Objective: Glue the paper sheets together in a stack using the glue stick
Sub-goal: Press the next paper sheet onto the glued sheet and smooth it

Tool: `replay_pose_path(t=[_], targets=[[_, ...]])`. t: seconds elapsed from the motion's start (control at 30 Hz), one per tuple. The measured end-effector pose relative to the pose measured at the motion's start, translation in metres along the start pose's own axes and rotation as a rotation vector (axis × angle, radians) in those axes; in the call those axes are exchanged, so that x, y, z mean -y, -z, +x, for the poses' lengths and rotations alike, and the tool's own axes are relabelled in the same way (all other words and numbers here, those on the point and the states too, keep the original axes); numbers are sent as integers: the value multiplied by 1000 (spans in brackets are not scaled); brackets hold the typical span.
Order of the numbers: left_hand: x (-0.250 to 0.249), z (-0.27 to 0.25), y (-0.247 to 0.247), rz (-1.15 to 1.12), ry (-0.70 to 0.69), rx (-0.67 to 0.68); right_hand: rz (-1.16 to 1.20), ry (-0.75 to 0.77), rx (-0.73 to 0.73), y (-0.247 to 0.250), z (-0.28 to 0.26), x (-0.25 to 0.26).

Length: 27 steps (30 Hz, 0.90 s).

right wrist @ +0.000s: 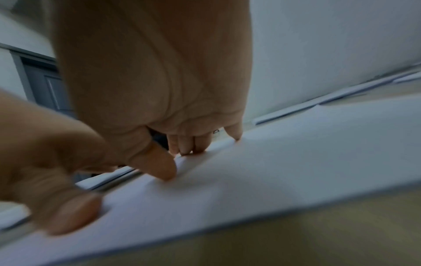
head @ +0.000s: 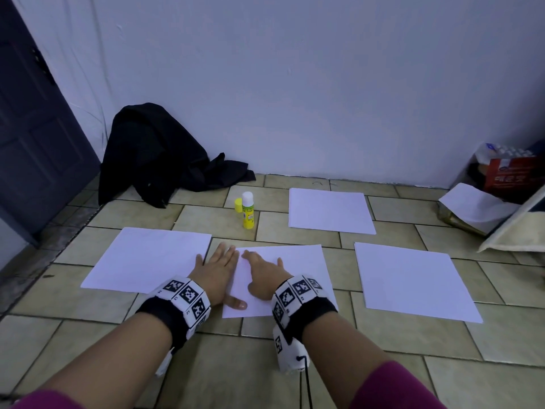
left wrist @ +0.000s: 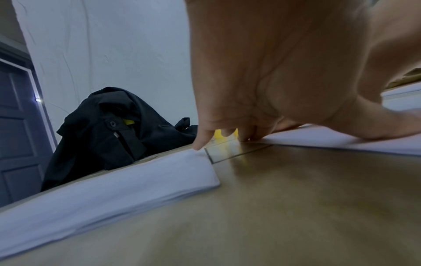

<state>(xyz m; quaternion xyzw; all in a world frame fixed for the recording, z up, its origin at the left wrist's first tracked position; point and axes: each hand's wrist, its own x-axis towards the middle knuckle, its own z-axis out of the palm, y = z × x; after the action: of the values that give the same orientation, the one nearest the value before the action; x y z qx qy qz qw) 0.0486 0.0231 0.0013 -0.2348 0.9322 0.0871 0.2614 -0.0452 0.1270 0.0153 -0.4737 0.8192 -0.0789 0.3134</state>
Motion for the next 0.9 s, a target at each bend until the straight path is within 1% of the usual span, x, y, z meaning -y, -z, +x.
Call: replay_pose_path(t=[0.17,0.27,0.33,0.4,0.47,0.53,0.6,0.63,0.67,0.73,0.8,0.9], targets=[[-2,-2,2,46,-4,21,77,-195,-52,29,-16,-47],[0,-1,1,69,-7,19,117,-304,-99,37,-23,-81],[2,0,0,71,-7,16,164,-339,-137,39,-28,-96],[3,0,1,70,-27,11,161,-336,-154,40,-30,-102],[3,-1,3,66,-45,10,114,-339,-146,38,-28,-101],[0,-2,9,51,-12,-22,10,-363,-163,34,-26,-93],[-5,-5,18,39,48,-160,-192,-437,-191,31,-26,-82],[-8,-7,22,62,58,-224,-283,-455,-195,29,-27,-76],[-12,-10,24,86,44,-269,-327,-447,-195,27,-27,-71],[-17,-9,20,73,-66,-303,-282,-403,-192,22,-24,-60],[-25,-9,14,56,-182,-262,-187,-398,-202,15,-20,-50],[-37,-15,12,24,-203,-260,-135,-439,-217,5,-16,-34]])
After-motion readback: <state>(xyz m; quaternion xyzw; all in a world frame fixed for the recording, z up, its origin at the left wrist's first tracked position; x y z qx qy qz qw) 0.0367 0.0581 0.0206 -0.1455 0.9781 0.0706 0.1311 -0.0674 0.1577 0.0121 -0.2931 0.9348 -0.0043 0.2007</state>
